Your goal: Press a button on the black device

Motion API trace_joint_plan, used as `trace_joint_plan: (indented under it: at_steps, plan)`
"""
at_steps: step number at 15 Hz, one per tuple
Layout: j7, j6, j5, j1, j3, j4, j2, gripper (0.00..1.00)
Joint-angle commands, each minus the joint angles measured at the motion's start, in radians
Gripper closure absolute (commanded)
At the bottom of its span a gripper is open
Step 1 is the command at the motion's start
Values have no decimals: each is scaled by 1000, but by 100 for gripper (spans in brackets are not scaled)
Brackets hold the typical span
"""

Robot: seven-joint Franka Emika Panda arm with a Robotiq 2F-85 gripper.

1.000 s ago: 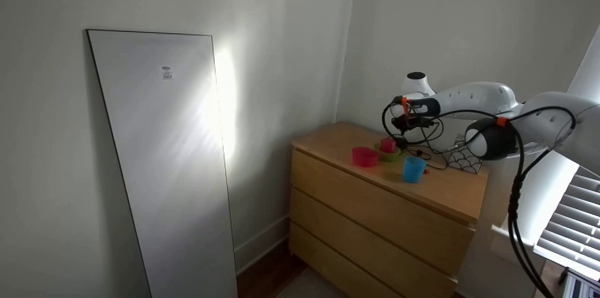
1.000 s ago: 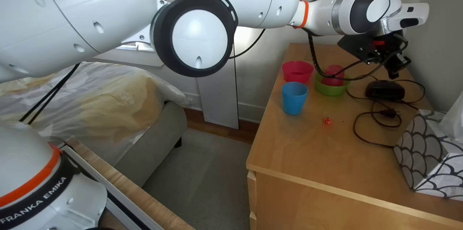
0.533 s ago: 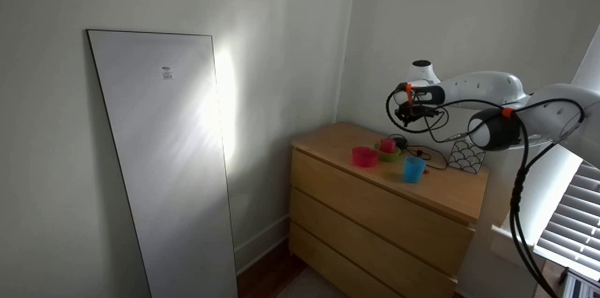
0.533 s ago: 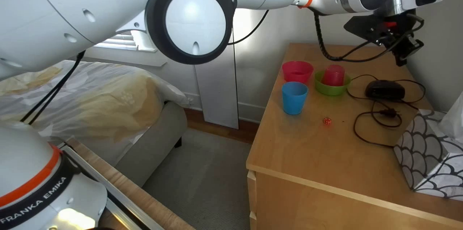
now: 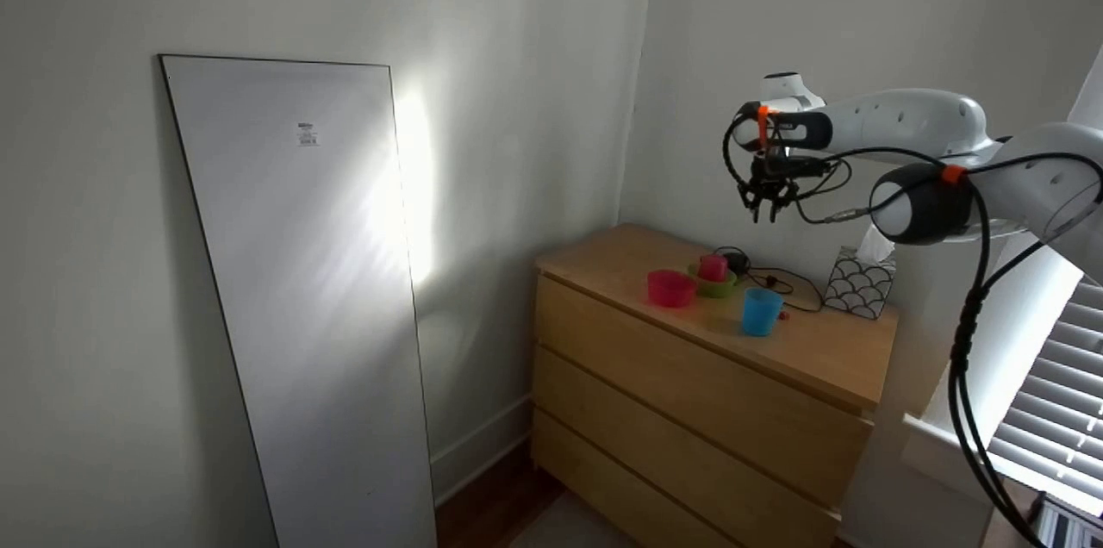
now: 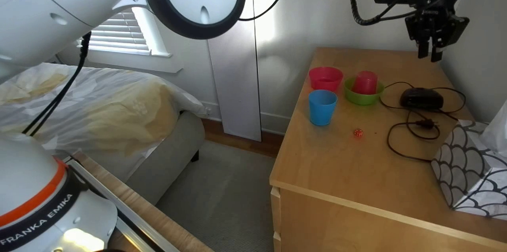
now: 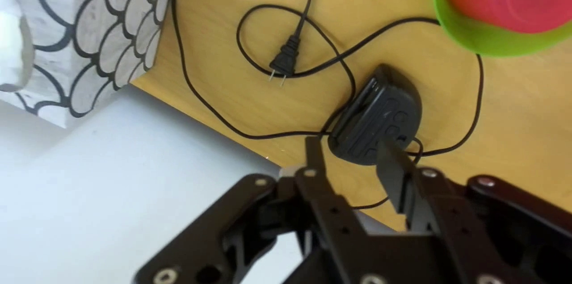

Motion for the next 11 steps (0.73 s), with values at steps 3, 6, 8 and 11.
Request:
trace_joint_plan:
  at_steps: [3, 6, 8, 11]
  plan:
    - [-69, -5, -31, 0, -8, -12, -41, 14]
    - [-143, 36, -15, -7, 16, -13, -51, 0]
    - [-124, 25, -24, 2, 5, -23, -55, 2]
    - [-170, 25, -23, 2, 14, -23, -61, 0]
